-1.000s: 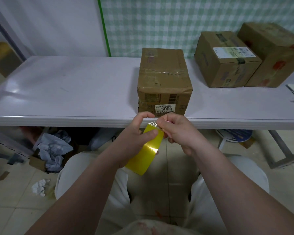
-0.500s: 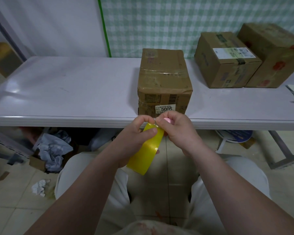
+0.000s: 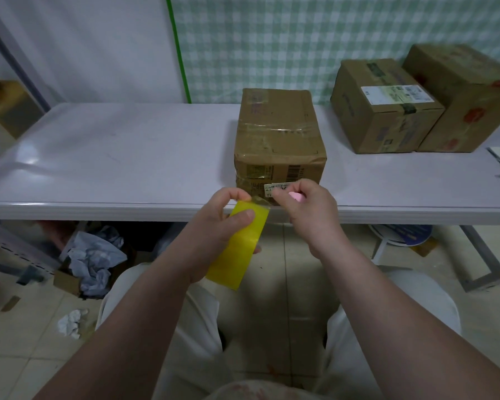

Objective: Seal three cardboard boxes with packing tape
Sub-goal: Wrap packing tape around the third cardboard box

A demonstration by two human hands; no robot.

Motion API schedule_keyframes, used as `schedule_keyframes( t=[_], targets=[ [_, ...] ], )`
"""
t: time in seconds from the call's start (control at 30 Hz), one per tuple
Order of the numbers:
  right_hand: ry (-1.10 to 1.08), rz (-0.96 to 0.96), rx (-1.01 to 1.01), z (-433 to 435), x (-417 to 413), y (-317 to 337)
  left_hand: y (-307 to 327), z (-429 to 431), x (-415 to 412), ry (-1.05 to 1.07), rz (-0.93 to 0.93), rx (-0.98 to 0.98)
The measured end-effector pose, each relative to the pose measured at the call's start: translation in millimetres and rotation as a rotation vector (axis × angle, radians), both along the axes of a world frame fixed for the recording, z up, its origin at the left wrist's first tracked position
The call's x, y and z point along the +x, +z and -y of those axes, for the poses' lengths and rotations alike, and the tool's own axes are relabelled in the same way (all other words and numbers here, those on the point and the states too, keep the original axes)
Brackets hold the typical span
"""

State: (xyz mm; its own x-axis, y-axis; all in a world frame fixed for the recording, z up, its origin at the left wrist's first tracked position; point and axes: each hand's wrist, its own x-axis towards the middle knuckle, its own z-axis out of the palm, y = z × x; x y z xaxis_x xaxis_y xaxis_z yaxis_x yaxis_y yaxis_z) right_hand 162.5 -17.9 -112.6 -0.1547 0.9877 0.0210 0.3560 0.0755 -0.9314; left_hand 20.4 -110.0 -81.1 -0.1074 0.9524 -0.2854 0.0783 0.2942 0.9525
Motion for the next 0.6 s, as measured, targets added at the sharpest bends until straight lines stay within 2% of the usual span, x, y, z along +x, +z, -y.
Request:
schedule_keyframes(
  t=[0.13, 0.27, 0.4, 0.6],
  targets=[
    [-0.015, -0.029, -0.113, -8, 6, -5, 0, -9, -16, 0.124, -0.143, 0.028],
    [-0.014, 0.045, -0.18, -14, 11, -10, -5, -28, -30, 0.291, -0.544, 0.151],
    [-0.036, 0.139, -0.207, -20, 18, -16, -8, -49, -39, 0.3, -0.916, 0.198],
    [-0.161, 0.201, -0.205, -30, 30, -26, -26, -81, -49, 0.232, -1.216, 0.057]
  ],
)
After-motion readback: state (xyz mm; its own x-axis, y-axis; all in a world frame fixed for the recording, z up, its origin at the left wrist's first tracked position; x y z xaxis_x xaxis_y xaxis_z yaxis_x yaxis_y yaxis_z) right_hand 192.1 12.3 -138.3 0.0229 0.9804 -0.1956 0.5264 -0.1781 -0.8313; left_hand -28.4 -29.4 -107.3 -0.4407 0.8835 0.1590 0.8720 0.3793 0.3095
